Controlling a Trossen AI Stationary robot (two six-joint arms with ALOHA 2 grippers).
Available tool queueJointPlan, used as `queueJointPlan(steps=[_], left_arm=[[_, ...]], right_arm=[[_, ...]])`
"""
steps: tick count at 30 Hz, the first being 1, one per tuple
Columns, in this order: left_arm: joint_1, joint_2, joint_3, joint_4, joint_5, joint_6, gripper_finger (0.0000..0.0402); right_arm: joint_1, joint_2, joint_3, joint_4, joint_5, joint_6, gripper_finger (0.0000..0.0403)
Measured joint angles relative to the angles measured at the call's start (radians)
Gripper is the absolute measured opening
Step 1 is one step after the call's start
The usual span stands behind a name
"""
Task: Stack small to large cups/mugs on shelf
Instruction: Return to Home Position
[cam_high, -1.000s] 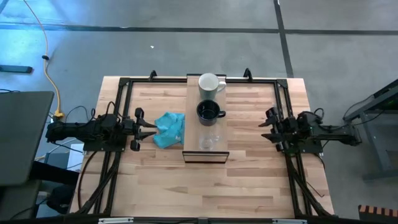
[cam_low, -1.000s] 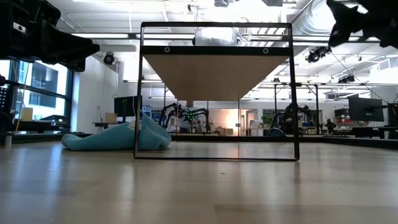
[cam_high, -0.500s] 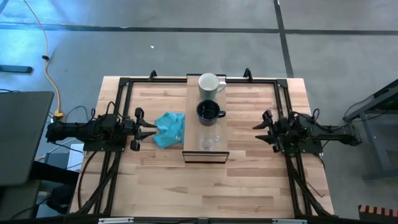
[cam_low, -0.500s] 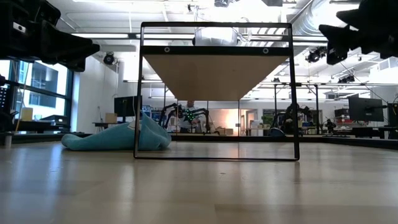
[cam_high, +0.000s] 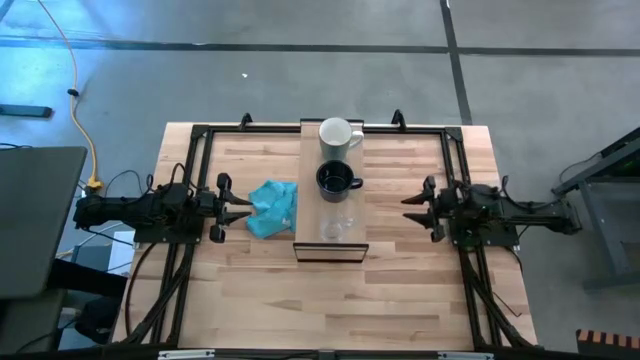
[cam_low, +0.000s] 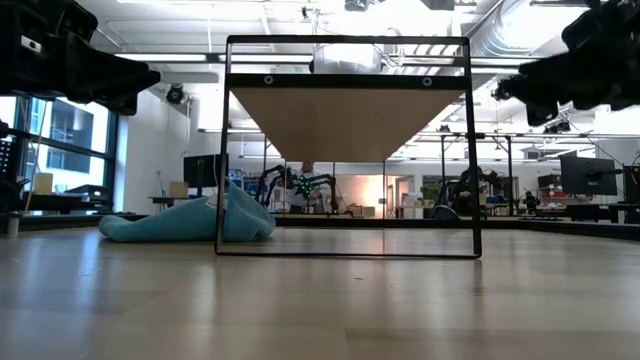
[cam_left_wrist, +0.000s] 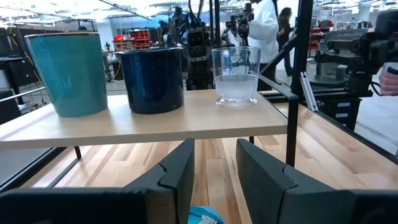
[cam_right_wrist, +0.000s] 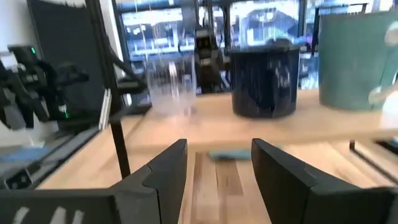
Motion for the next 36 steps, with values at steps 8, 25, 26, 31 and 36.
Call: queueJointPlan(steps=[8,25,26,31,36], left_arm=[[0.000,0.000,0.000,0.000,0.000,0.000,0.0106],[0.000,0.000,0.000,0.000,0.000,0.000,0.0106],[0.000,0.000,0.000,0.000,0.000,0.000,0.0106],[0.000,0.000,0.000,0.000,0.000,0.000,0.0106],[0.000,0.000,0.000,0.000,0.000,0.000,0.0106]], right_arm=[[0.000,0.009,0.000,-0.028,0.014,-0.035,0.0171],[0.000,0.048,0.000,-0.031,0.031,-0.050,0.0171],[0.000,0.048,0.000,-0.031,0.031,-0.050,0.0171],[0.000,0.048,0.000,-0.031,0.031,-0.047,0.0171],[0.000,0.048,0.000,-0.031,0.031,-0.045,0.0171]])
